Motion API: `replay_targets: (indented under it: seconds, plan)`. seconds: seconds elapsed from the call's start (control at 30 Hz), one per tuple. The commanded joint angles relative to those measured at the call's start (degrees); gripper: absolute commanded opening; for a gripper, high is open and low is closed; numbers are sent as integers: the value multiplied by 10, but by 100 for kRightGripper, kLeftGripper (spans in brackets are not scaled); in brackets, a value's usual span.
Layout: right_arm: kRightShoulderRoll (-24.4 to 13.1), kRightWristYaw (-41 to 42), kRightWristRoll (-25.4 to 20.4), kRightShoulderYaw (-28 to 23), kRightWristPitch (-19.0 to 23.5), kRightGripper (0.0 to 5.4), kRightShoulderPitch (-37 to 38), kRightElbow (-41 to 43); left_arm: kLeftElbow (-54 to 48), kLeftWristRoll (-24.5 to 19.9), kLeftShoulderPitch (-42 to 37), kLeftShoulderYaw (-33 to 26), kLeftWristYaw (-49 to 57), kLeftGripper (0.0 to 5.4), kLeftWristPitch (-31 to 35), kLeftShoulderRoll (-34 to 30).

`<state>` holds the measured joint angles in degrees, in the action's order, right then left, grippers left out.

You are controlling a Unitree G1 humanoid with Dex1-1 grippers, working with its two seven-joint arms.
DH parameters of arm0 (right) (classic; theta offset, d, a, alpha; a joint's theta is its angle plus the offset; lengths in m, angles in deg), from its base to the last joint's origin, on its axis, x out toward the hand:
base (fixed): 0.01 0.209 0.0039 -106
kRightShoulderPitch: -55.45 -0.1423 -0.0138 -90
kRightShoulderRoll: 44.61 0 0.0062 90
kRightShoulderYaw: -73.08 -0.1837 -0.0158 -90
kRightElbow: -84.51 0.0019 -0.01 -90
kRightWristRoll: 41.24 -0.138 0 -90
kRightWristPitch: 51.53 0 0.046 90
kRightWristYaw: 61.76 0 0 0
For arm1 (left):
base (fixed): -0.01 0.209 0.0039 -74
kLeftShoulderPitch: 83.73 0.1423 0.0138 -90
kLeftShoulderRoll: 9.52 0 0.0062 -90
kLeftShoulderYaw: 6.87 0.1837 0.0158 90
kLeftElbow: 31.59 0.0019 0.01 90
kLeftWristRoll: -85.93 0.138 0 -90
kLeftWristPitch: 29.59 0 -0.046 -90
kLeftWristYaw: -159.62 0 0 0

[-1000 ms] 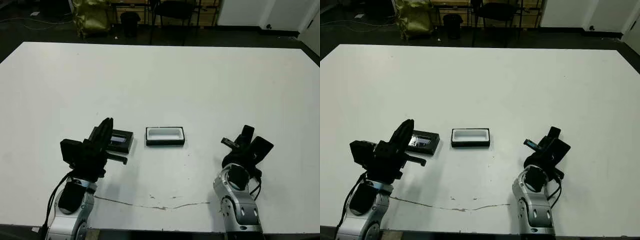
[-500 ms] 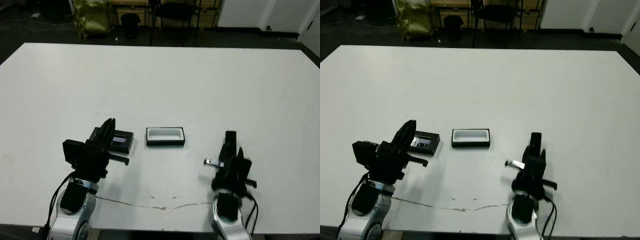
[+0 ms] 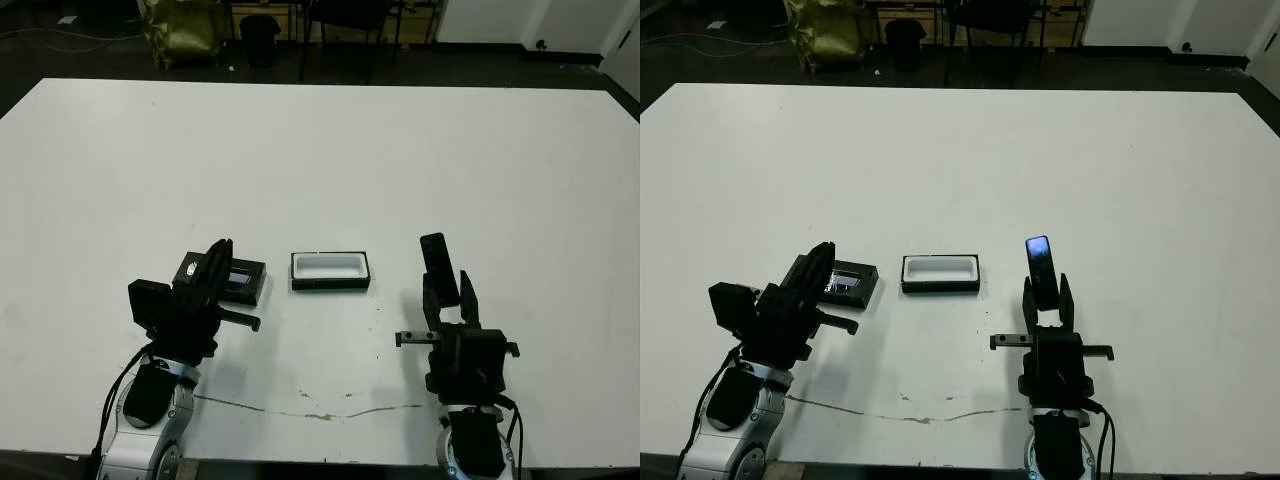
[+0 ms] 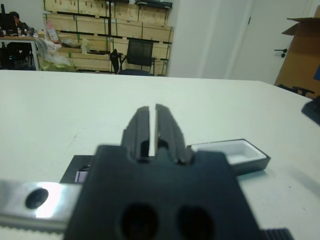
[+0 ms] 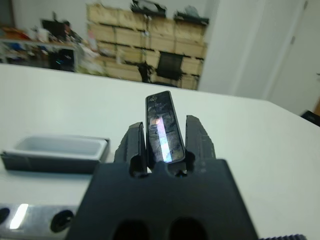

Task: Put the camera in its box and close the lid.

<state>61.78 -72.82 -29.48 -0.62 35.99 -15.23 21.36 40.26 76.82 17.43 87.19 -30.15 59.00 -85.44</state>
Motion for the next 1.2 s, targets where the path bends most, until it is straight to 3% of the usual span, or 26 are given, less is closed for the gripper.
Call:
replay_targets:
  seconds: [0.03,0.13,0.23,0.4,0.53,0.7,0.83,1.03,1.2]
  plan:
    - [-13,47,-43,-20,20,46,-12,36,10,5,6,2,2,0,4,-1]
    - [-26,103,-113,-41,60,46,-29,75,22,0,4,0,-3,0,-8,1]
    - [-47,144,-155,-63,101,46,-48,107,27,-2,4,1,-2,0,-13,2]
    - [-101,210,-260,-117,232,45,-103,152,26,3,8,5,2,0,-15,4]
    - [-148,253,-343,-168,324,44,-164,141,21,3,11,7,3,0,-9,5]
    - [-196,289,-401,-205,407,44,-242,90,28,3,12,9,0,0,-21,6]
    - [-233,351,-418,-206,414,44,-308,-5,37,6,14,11,1,0,-39,8]
    - [-265,470,-402,-179,375,44,-404,-172,28,6,20,13,7,0,-29,10]
    - [-285,544,-371,-145,351,43,-461,-255,26,4,22,14,7,0,-28,10]
